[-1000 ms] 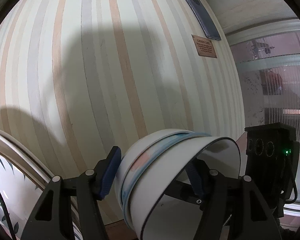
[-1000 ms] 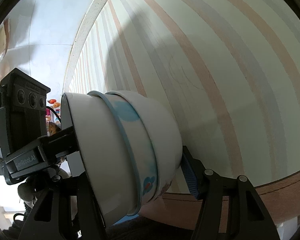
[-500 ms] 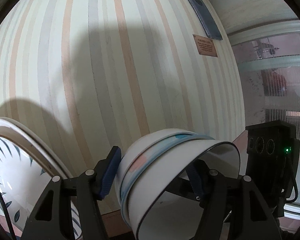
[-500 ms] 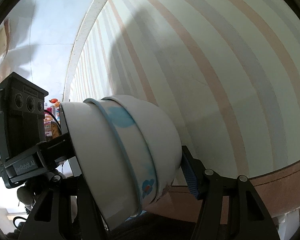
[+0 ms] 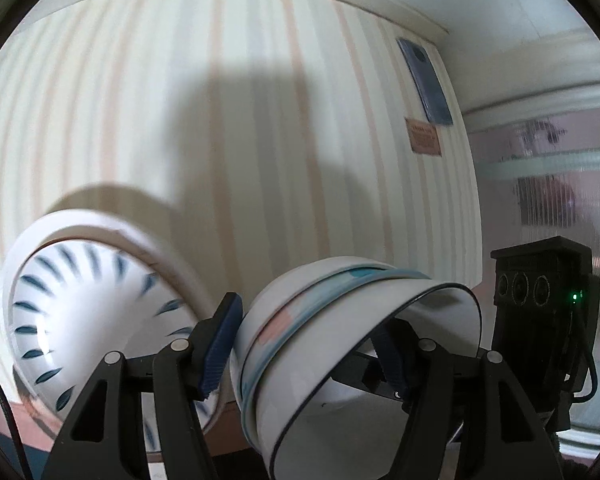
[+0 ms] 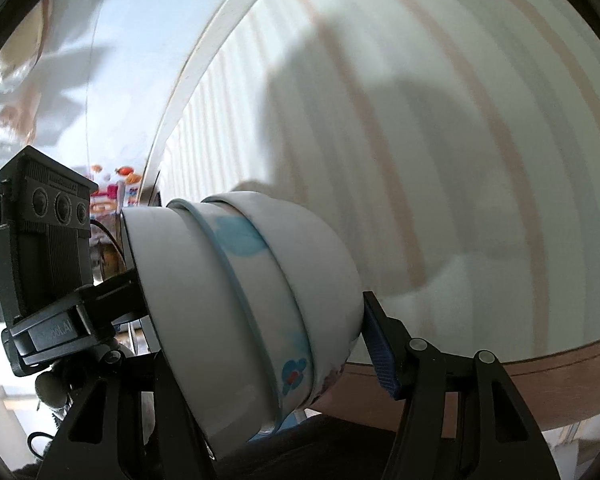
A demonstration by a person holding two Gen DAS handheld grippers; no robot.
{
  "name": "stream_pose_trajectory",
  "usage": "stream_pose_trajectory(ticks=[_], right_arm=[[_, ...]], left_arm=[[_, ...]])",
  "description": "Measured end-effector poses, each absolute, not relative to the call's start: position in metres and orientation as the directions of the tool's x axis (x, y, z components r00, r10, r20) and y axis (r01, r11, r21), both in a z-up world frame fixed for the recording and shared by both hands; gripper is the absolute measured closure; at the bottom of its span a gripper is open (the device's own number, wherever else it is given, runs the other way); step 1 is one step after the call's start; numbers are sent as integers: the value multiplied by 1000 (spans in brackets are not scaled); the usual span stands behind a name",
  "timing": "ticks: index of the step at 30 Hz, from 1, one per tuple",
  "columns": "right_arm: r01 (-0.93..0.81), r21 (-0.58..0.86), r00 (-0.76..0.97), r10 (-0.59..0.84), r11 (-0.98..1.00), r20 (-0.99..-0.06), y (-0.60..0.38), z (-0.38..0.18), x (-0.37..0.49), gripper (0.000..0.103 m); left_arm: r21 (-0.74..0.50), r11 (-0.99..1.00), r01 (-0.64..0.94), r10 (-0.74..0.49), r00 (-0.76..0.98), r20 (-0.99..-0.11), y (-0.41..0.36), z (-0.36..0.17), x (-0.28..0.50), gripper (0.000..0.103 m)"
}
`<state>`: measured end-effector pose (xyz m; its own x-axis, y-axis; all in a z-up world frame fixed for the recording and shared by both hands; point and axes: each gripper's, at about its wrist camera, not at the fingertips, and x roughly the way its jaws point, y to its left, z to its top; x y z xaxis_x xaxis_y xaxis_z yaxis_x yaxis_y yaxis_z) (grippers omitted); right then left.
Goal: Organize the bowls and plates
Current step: 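Lift the bowl stack and carry it over the swirl-plate stack, then lower the bowl stack onto the swirl plate and open both tools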
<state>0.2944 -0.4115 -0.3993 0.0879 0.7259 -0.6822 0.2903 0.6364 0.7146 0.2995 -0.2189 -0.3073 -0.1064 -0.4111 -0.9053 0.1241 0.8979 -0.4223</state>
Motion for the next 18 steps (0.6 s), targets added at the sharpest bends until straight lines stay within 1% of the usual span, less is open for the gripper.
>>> stream_pose_trajectory(ticks=[9,18], right_arm=[[158,742,-32,754,652,-656,-343,-386,326,41],[68,749,-153,749,659,-645,-280,-402,334,41]], left_arm=[[-410,912,-33,-411,-14,-912,-143,-292,295,42],[-404,894,-195,-404,40,-914,-78,-304,285,42]])
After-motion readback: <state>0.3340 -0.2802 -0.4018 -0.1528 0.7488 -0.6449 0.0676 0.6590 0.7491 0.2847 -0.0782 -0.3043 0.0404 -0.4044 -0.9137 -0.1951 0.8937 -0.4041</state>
